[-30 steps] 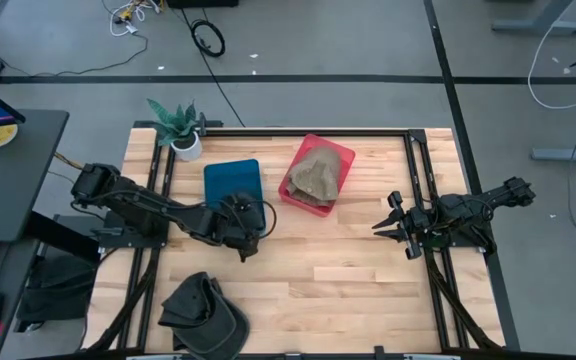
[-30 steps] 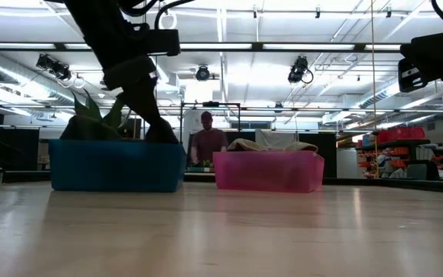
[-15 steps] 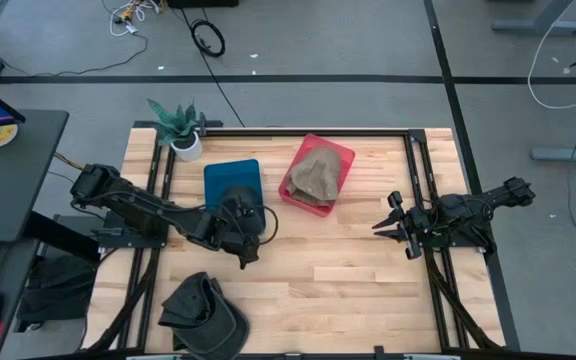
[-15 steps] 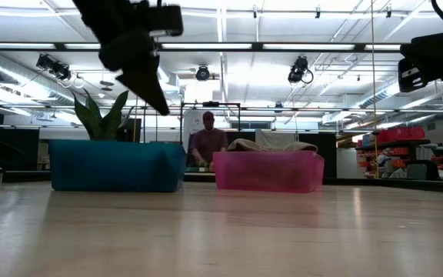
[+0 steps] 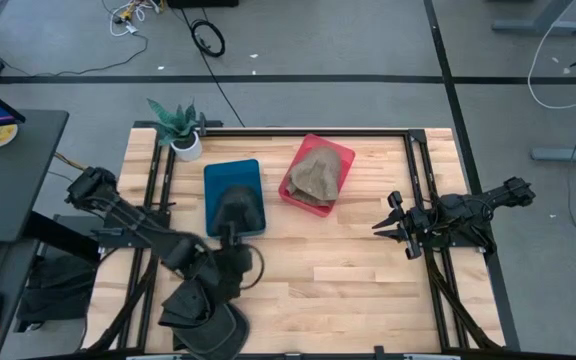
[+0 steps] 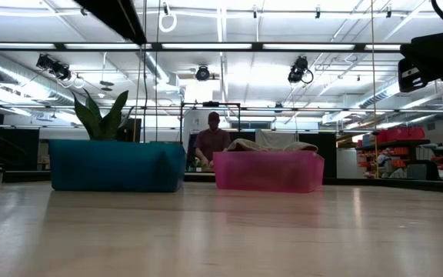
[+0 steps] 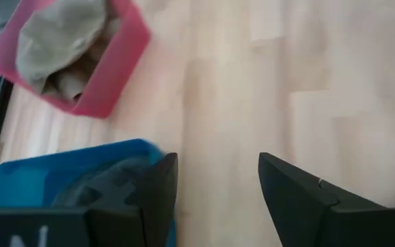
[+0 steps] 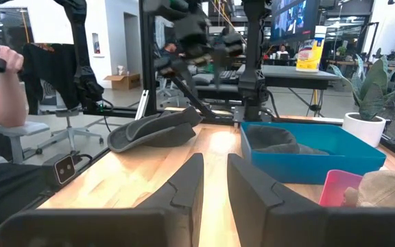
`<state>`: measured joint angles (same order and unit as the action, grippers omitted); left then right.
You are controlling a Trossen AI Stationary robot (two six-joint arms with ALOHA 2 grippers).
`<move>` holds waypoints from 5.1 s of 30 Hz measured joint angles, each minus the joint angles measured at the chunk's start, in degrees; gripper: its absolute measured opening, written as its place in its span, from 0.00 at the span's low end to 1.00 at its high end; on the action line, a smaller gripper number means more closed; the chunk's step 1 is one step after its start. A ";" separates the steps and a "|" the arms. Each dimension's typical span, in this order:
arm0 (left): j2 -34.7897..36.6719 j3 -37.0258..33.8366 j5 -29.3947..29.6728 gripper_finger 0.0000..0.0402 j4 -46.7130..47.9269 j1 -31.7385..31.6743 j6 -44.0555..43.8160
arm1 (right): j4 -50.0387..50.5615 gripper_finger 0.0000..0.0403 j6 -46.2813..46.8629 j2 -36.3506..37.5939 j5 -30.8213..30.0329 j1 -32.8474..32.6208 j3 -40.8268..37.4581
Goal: Pick & Place hat
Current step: Put the top black cap into the blue bin
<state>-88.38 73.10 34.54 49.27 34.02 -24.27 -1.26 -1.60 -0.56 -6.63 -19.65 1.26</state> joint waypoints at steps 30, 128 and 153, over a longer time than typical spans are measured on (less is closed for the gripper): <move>-2.73 4.25 -8.32 0.51 1.96 19.25 -2.06 | 0.01 0.18 0.00 0.00 0.01 0.00 0.00; -13.12 10.96 55.48 0.03 40.63 17.05 -15.53 | 0.00 0.18 -0.01 -0.02 0.00 -0.01 0.00; 11.90 -21.00 55.48 0.03 30.29 -0.04 -23.53 | 0.00 0.18 0.00 0.00 0.00 0.01 0.00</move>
<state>-76.48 52.10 90.03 79.57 33.98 -47.80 -1.26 -1.60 -0.56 -6.63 -19.64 1.26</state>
